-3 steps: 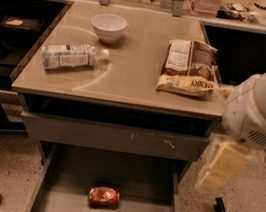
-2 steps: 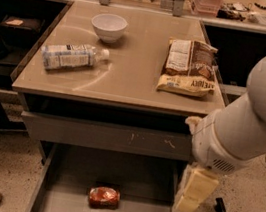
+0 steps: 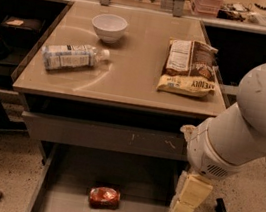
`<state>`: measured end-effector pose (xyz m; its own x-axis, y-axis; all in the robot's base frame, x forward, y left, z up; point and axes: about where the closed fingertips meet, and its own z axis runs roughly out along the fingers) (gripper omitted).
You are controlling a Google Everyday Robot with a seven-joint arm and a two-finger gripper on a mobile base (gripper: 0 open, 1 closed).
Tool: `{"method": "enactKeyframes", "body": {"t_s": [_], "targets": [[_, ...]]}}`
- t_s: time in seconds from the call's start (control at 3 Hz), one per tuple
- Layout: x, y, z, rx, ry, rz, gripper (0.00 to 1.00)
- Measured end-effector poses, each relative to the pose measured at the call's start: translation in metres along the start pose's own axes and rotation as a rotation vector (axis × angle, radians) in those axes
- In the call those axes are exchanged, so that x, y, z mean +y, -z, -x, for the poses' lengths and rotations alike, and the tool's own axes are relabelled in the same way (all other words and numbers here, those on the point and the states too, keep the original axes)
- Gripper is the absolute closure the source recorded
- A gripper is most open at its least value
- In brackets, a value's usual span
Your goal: Pick coke can from middle drawer and place on counter
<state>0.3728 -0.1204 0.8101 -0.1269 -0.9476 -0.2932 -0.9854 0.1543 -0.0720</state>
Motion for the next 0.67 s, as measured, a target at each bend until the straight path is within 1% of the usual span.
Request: {"method": "enactKeyframes", "body": {"t_s": [0.33,0.67], "targets": [[0.010,-0.060,0.013,-0.039,0.009,0.075,0.00],[0.009,-0.115,0.026,-0.085,0.018,0.084,0.00]]}}
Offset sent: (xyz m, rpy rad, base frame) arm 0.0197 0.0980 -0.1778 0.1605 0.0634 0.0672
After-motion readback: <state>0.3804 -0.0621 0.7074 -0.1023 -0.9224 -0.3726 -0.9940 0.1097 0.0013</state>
